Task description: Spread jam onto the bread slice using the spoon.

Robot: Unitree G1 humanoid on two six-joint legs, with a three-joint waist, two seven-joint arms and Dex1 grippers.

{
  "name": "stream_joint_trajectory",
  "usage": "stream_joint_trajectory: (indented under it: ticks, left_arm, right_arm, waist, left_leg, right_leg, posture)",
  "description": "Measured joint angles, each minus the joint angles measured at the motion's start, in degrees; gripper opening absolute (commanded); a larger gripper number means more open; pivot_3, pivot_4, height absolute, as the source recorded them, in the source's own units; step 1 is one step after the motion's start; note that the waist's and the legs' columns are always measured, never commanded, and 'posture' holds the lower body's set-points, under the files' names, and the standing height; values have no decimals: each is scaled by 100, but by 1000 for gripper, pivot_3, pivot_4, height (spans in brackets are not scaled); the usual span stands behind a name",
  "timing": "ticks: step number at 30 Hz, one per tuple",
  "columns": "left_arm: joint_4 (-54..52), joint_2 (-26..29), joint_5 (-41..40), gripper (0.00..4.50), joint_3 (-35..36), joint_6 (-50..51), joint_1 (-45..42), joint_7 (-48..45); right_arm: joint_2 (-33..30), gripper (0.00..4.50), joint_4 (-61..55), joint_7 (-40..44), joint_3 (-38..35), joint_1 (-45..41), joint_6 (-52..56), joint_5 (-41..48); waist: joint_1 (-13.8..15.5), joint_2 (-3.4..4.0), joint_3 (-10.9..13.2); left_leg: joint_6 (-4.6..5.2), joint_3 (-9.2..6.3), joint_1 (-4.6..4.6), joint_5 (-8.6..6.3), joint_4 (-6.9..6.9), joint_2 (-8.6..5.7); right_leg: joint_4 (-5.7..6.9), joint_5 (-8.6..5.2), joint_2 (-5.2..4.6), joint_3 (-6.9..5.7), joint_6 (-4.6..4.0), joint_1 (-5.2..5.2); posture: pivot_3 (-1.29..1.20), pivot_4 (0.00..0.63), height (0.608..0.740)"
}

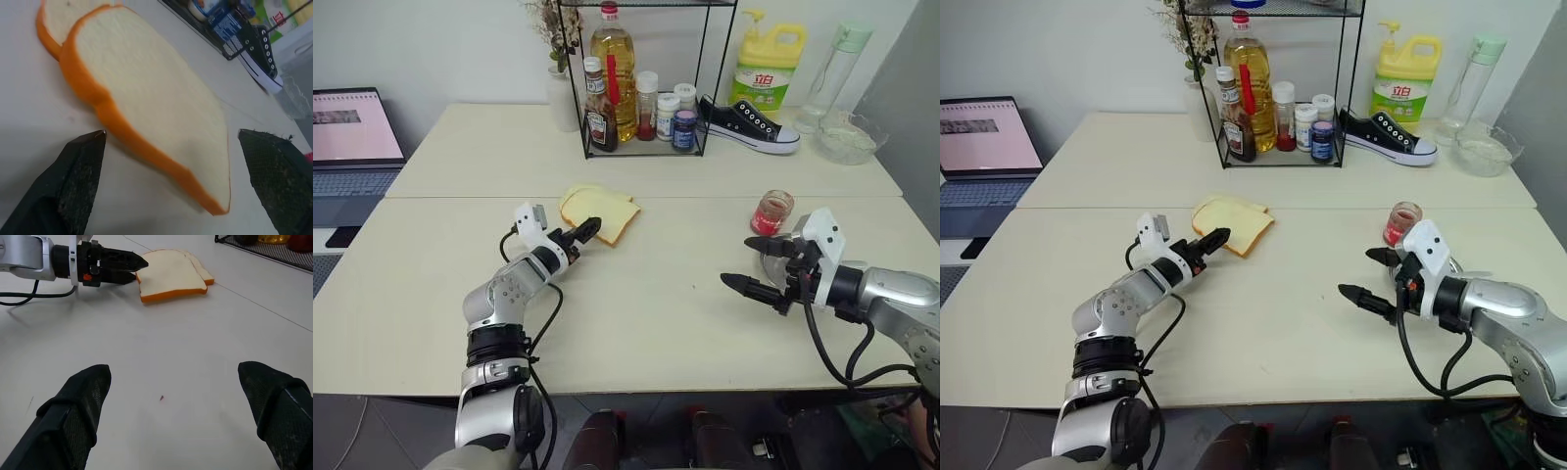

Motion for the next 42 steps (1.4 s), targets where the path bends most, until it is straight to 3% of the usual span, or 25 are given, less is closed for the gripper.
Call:
stream_joint_trajectory:
  ticks: [3, 15, 23, 29, 35, 39, 42]
  left_arm:
    - [266, 4, -20, 3898, 74, -166, -112, -7]
    - [990, 44, -22, 42, 225, -465, -398, -21]
    - [319, 286, -249, 42, 61, 232, -178, -290]
    - [-1825, 1352, -1337, 42, -829, 1978, -34, -1901]
    - [-2930, 2091, -2096, 42, -1633, 2989, 88, -3069]
    - [-2849, 2152, -1561, 42, -2525, 2598, 335, -3365]
    - [-2333, 2129, -605, 42, -3125, 1592, 435, -3391]
  right_arm:
    - [1, 4500, 6, -30, 0, -2, -1, -36]
    - [34, 4500, 12, -120, 0, -12, -19, -81]
    - [31, 4500, 2, -202, -114, 74, -18, -69]
    - [-209, 4500, -45, -117, -566, 247, 119, 175]
    - [-477, 4500, -192, 70, -974, 545, 370, 589]
    - [-478, 4500, -296, 39, -1053, 644, 468, 742]
    - [-478, 4500, -466, -15, -1078, 790, 557, 883]
  waist:
    - [-2, 1, -1]
    - [-3, 0, -1]
    - [-7, -3, 1]
    - [5, -4, 2]
    - [-18, -1, 1]
    - [-10, -1, 1]
    - [-1, -1, 1]
  left_leg:
    - [0, 2, 0, 0, 0, -1]
    - [-1, 2, -1, 0, -1, -3]
    - [-1, 1, -4, 1, -2, -2]
    - [-2, 0, -8, 1, -1, -3]
    - [-1, 2, 0, 0, -6, 2]
    - [0, 1, 0, 0, -6, 2]
    - [0, 1, -1, 0, -6, 1]
  right_leg:
    - [0, 0, 0, 2, 0, 0]
    - [-3, 0, -1, 2, 0, -2]
    - [-3, 0, 0, 3, 0, -5]
    - [-8, 0, -3, 5, 0, -2]
    - [-6, 0, 1, 6, -1, 1]
    - [-6, -1, 1, 9, -1, 3]
    - [-8, -1, -1, 11, -1, 3]
  posture:
    - [0, 150, 740]
    - [0, 150, 740]
    - [0, 150, 740]
    - [0, 150, 740]
    - [0, 150, 740]
    - [0, 150, 740]
    - [0, 150, 740]
